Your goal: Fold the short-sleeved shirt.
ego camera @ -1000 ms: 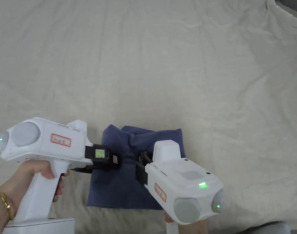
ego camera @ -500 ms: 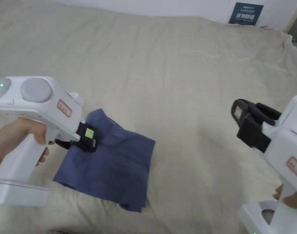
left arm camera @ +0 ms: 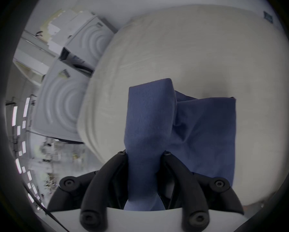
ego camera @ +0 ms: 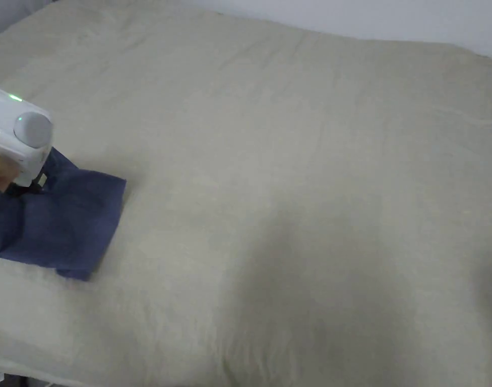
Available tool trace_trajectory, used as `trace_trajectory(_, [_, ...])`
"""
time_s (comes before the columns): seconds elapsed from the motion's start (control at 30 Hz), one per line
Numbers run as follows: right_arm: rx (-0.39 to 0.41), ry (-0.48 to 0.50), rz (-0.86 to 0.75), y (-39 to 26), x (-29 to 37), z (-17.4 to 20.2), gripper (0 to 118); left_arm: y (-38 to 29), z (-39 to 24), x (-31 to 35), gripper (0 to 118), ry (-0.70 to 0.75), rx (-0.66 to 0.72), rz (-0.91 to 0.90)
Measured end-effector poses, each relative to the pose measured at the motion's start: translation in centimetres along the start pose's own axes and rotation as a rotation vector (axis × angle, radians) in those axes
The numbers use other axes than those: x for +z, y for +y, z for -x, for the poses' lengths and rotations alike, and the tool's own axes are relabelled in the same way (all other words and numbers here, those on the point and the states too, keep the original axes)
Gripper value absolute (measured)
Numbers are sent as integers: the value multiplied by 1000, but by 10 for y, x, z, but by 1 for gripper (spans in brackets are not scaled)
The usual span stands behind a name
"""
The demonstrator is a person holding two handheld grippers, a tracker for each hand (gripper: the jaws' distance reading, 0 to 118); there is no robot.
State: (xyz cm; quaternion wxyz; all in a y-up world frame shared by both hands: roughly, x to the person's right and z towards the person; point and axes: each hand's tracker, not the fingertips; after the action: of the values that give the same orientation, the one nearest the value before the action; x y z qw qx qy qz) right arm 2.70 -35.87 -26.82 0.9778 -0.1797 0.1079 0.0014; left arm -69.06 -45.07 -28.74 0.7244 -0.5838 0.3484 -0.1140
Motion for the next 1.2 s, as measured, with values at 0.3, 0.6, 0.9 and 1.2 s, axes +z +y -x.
trace_trajectory(0.3, [-31, 6, 74, -1, -25, 8, 0, -14, 38, -25, 111, 409, -76, -152])
trace_trajectory(0.6, [6, 76, -40, 22, -9, -5, 0, -33, 58, 147, 114, 195, 315, -672])
trace_trajectory(0.9, [45, 87, -129, 39, 26, -24, 0, -74, -39, 309, 113, -174, 332, -1075])
trace_trajectory(1.2, [57, 95, -186, 42, 49, -4, 0, -100, -137, 355, 105, -376, 381, -1184])
